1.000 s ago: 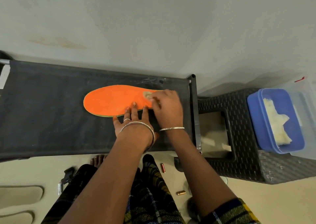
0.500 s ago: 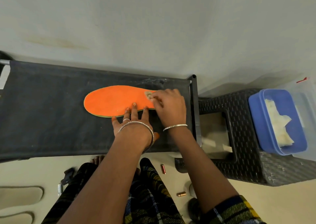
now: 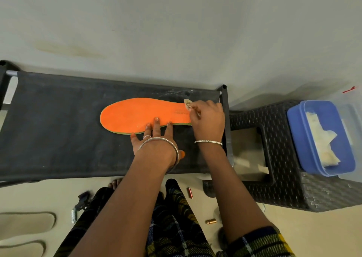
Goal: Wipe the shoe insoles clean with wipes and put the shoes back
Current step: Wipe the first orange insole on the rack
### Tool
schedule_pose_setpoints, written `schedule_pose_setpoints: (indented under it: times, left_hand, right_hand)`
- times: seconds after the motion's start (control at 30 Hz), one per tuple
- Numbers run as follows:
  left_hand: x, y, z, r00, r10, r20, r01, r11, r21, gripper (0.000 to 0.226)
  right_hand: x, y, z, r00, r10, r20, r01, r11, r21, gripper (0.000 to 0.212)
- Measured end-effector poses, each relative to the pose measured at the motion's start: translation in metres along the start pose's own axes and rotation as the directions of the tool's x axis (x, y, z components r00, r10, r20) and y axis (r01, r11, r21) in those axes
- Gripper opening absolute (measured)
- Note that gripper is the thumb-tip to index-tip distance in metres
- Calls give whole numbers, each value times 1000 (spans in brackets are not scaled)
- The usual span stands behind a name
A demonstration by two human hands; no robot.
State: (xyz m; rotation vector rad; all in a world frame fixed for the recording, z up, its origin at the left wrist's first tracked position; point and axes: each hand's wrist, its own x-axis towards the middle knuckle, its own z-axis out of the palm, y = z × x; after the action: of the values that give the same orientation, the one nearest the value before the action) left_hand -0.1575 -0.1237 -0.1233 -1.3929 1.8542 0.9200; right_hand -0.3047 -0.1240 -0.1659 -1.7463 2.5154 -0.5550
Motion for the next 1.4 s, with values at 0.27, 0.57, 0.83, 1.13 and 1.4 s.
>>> schedule_pose_setpoints:
  times: [0.27,0.57,0.83,1.13,1.4]
  left_hand:
    - [-5,-1,-2,1000,-10,-15,10,1000,26,90]
    - [-2,-1,0,1000,-1,-9,1,1000,-23,92]
    - [-2,-1,-4,1000,-5,19,6,1000,-11,90]
    - [5,-2,-5,1000,5,25,-4,999,-55,92]
    - [3,-4,-5,999,31,39,-28,996,-86,90]
  right_hand:
    - [2,-19,-2,979,-151,135,151,988,16,16]
    - [-7,-37,7,956,-221,193,194,970,146,15]
    - [3,-14,2,996,87,25,-88,996,20,11]
    - [8,-23,0,991,-59,117,56,998,32,13]
    - [-10,-40,5,970,-176,166,165,983,76,16]
